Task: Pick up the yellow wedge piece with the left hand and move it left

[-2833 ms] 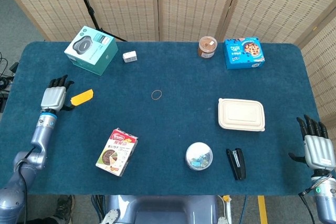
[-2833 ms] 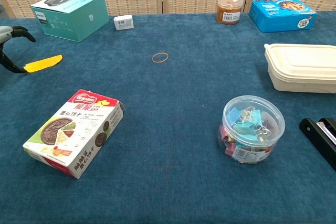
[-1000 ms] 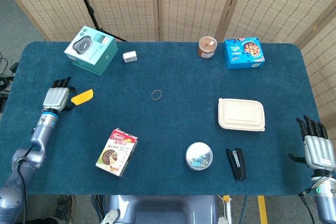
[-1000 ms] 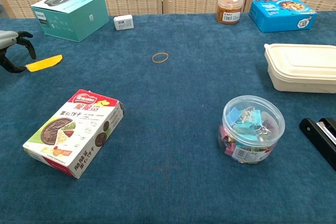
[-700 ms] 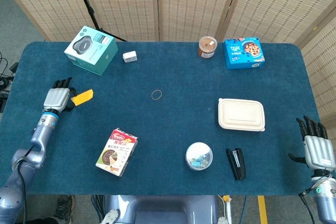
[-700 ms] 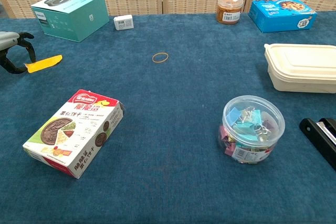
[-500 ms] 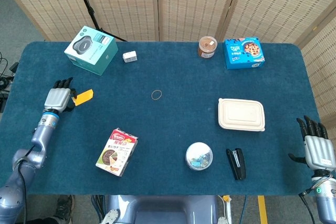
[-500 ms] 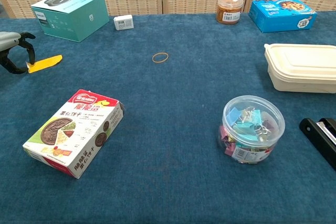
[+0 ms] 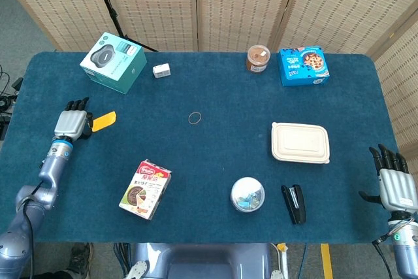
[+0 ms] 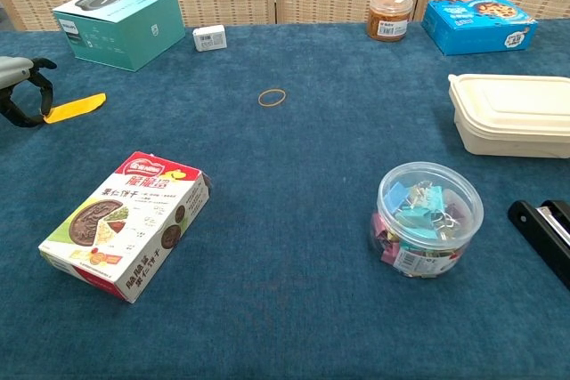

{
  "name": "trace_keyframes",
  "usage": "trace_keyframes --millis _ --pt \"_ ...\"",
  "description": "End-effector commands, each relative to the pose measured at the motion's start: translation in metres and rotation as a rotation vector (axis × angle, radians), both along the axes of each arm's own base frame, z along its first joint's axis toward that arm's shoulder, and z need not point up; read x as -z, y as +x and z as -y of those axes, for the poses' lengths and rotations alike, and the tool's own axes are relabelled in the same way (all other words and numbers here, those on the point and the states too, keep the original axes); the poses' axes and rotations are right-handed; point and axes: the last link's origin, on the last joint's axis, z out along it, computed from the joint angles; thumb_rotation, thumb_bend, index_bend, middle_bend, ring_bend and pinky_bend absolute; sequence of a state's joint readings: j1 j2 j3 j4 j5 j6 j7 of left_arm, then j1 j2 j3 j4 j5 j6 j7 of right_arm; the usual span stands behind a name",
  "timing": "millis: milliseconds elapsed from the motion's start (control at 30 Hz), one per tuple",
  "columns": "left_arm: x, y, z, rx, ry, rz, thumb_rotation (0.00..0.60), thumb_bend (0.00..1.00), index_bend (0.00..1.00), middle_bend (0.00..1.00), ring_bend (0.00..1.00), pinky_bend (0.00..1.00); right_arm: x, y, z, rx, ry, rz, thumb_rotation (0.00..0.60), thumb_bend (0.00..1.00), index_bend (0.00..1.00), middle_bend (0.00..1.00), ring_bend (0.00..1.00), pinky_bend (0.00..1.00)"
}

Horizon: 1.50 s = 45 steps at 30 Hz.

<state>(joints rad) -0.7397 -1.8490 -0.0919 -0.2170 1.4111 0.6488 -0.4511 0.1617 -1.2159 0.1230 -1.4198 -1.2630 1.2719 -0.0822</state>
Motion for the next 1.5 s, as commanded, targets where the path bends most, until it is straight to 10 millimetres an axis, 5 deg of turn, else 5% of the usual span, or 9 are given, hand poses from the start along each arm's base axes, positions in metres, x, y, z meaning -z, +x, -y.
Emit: trace_keyframes --millis 33,1500 --pt "0.000 0.000 0.000 0.001 0.001 -0.003 0.600 0.41 0.59 0.00 0.00 0.00 0.000 0.000 0.000 0.000 0.000 0.001 0.600 0.00 0.00 0.00 0.00 0.00" --pt "-0.004 0.015 -0.009 0.059 0.024 -0.007 0.600 0.50 0.64 0.00 0.00 0.00 0.000 0.002 -0.001 -0.007 0.006 0.014 0.600 0.00 0.00 0.00 0.00 0.00"
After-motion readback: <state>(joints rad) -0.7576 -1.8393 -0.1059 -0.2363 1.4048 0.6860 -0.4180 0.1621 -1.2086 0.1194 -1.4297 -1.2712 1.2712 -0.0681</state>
